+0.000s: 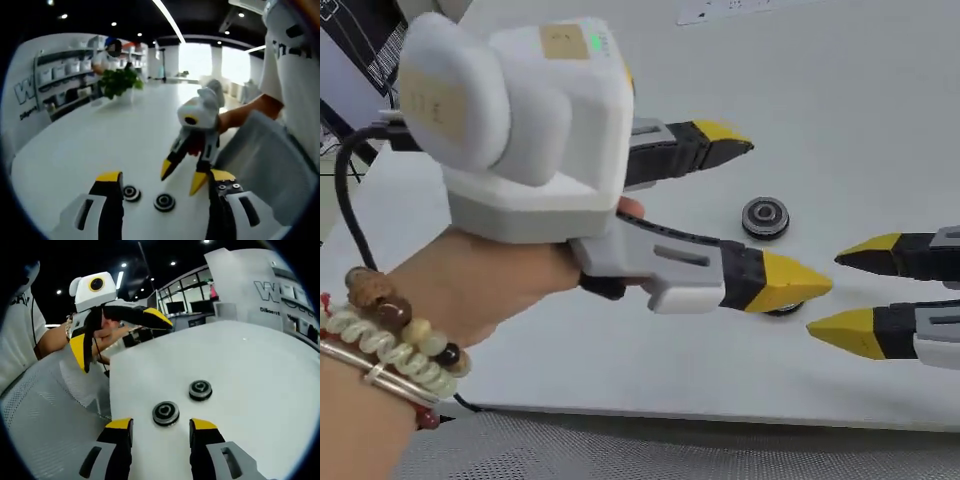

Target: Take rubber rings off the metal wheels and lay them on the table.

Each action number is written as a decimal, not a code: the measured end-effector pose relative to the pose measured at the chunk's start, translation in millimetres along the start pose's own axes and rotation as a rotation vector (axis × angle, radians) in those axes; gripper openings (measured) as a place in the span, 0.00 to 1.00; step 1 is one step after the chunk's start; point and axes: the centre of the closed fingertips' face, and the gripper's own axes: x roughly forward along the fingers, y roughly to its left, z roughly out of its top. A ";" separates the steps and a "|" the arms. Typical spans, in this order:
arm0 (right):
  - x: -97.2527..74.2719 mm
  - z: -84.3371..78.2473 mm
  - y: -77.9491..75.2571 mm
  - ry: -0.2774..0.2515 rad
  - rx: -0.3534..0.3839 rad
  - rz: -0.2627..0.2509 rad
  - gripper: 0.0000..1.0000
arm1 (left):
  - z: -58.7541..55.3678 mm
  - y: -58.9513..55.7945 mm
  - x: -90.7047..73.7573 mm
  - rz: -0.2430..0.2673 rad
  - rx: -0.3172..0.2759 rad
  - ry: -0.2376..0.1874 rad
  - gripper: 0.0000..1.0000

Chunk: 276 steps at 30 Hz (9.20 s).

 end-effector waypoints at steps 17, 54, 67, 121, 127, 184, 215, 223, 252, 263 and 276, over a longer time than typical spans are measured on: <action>17.1 -5.0 -7.2 0.010 -0.020 0.029 0.30 | -35.9 16.5 49.8 -0.035 -0.022 0.046 0.51; 23.6 -14.7 -7.7 0.052 -0.192 0.020 0.16 | -83.9 16.3 73.1 -0.034 0.040 0.070 0.15; 23.3 -15.4 -8.2 0.066 -0.236 0.005 0.14 | -84.7 16.6 72.4 -0.035 0.032 0.046 0.15; 14.7 -7.7 -26.1 -0.133 0.534 0.084 0.00 | -85.5 18.5 72.7 -0.027 0.042 -0.002 0.14; 15.1 -6.4 -25.2 -0.147 0.586 0.093 0.00 | -85.4 18.6 72.7 -0.024 0.056 0.004 0.14; 17.6 11.7 -2.5 -0.252 0.662 0.209 0.00 | -85.3 16.3 72.3 -0.028 0.044 -0.013 0.15; 14.8 5.2 -7.3 -0.227 0.698 0.176 0.00 | -66.0 12.8 62.7 -0.044 0.009 0.003 0.20; 3.2 3.7 -10.8 -0.244 0.718 0.135 0.00 | -53.8 4.4 54.8 -0.063 0.047 -0.011 0.26; -48.5 43.8 12.8 -0.318 0.641 0.011 0.00 | 0.5 7.1 -11.8 -0.006 0.046 -0.113 0.63; -68.2 60.0 21.0 -0.318 0.581 -0.058 0.00 | -16.7 16.8 -59.1 0.070 0.034 -0.108 0.71; -74.6 82.2 29.0 -0.340 0.530 -0.096 0.00 | -46.2 17.1 -99.1 0.119 0.007 -0.087 0.86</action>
